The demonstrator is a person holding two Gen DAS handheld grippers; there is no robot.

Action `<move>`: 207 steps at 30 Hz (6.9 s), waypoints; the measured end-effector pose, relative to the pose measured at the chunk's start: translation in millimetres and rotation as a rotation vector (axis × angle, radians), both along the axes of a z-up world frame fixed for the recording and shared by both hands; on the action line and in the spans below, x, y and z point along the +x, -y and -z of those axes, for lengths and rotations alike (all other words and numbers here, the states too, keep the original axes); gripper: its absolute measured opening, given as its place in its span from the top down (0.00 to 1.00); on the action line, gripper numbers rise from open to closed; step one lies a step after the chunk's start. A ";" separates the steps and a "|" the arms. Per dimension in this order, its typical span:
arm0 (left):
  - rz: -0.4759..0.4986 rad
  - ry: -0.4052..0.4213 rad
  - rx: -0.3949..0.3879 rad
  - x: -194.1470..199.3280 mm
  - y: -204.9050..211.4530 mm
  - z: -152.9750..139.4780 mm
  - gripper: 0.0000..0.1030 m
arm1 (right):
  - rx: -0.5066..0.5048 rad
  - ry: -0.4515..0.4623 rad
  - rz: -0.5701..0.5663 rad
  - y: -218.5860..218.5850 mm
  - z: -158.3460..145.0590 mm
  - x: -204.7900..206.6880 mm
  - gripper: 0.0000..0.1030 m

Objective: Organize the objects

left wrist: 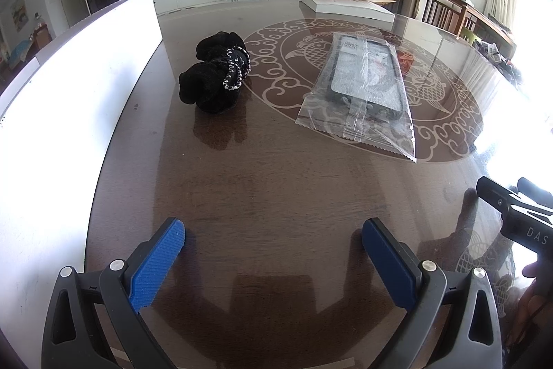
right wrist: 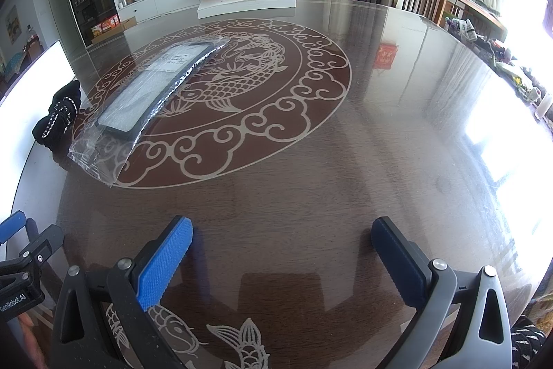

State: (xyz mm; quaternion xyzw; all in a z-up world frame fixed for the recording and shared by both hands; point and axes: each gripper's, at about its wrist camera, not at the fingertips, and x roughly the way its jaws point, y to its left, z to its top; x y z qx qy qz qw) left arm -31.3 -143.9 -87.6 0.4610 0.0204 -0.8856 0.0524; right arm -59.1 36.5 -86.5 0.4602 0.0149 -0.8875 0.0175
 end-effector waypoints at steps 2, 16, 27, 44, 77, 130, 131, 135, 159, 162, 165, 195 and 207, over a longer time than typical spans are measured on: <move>0.011 0.001 0.000 2.6 0.6 -0.2 0.00 | 0.000 0.000 0.000 0.0 0.0 -0.1 0.00; 0.021 -0.015 0.002 11.3 0.7 1.3 0.00 | -0.069 0.056 -0.031 7.0 -12.3 -12.7 0.00; 0.020 -0.015 0.003 10.4 -1.1 1.3 0.00 | -0.115 0.241 -0.073 131.6 -14.4 -159.9 0.00; 0.018 -0.006 0.003 4.1 -2.3 1.1 0.00 | 0.016 0.090 -0.254 57.4 -7.2 -86.0 0.22; -0.221 0.087 -0.005 -143.3 45.9 -9.6 0.00 | -0.008 0.002 -0.190 12.5 -2.1 -49.2 0.05; -0.031 -0.006 0.003 -39.8 -19.5 4.1 0.00 | -0.015 0.005 -0.186 11.2 -0.2 -48.1 0.02; -0.031 -0.006 0.003 -39.8 -19.5 4.2 0.00 | -0.013 0.005 -0.187 11.1 -0.2 -47.9 0.02; -0.032 -0.006 0.003 -40.0 -19.5 4.2 0.00 | -0.012 0.006 -0.187 11.7 -0.4 -47.7 0.02; -0.031 -0.005 0.002 -40.9 -19.8 4.5 0.00 | -0.005 0.015 -0.193 13.1 1.7 -48.2 0.00; -0.011 0.012 -0.001 -41.4 -19.7 3.8 0.00 | 0.001 0.032 -0.195 13.8 1.7 -50.1 0.00; 0.016 -0.016 -0.004 -38.5 -21.4 0.4 0.17 | 0.011 0.074 -0.224 17.8 -2.4 -54.2 0.23; -0.303 -0.192 0.100 81.3 180.6 -142.1 0.68 | -0.680 0.068 -0.636 185.2 -162.2 5.4 0.25; -0.604 0.045 0.058 113.0 270.9 -84.7 0.29 | -0.333 0.264 -0.889 410.4 -104.4 31.3 0.22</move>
